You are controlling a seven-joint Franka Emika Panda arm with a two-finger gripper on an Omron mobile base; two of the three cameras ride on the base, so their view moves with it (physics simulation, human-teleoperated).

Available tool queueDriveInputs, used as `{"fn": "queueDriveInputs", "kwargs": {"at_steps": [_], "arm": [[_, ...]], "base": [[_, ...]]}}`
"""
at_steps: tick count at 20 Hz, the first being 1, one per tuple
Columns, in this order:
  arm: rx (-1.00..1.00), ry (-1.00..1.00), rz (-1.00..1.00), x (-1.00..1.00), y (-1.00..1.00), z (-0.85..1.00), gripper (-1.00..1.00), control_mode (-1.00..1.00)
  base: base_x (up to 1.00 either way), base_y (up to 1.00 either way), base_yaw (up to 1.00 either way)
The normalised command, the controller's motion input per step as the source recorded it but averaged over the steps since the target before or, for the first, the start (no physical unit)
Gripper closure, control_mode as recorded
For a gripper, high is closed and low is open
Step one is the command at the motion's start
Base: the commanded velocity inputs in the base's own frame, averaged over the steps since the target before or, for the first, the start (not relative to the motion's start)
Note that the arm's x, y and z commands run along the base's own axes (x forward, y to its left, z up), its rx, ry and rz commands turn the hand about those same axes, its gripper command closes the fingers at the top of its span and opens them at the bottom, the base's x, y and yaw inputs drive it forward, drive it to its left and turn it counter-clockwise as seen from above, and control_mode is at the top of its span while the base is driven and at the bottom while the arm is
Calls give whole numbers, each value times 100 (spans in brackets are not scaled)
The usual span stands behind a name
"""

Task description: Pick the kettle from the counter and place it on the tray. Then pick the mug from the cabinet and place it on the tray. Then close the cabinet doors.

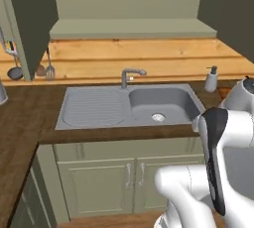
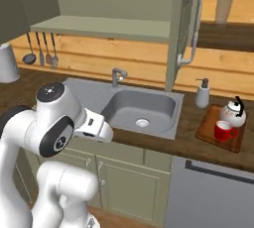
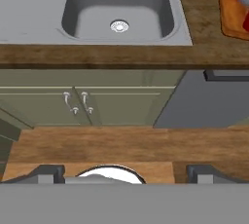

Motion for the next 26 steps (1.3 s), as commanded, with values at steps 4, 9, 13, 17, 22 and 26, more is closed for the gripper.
{"fn": "queueDriveInputs", "kwargs": {"at_steps": [4,9,13,17,22,26], "arm": [[0,0,0,0,0,0,-100,100],[0,0,0,0,0,0,-100,100],[0,0,0,0,0,0,-100,100],[0,0,0,0,0,0,-100,100],[0,0,0,0,0,0,-100,100],[0,0,0,0,0,0,-100,100]], "base": [[71,21,0],[48,2,0],[15,57,-6],[17,21,-2],[5,-2,-5],[0,0,-15]]}}
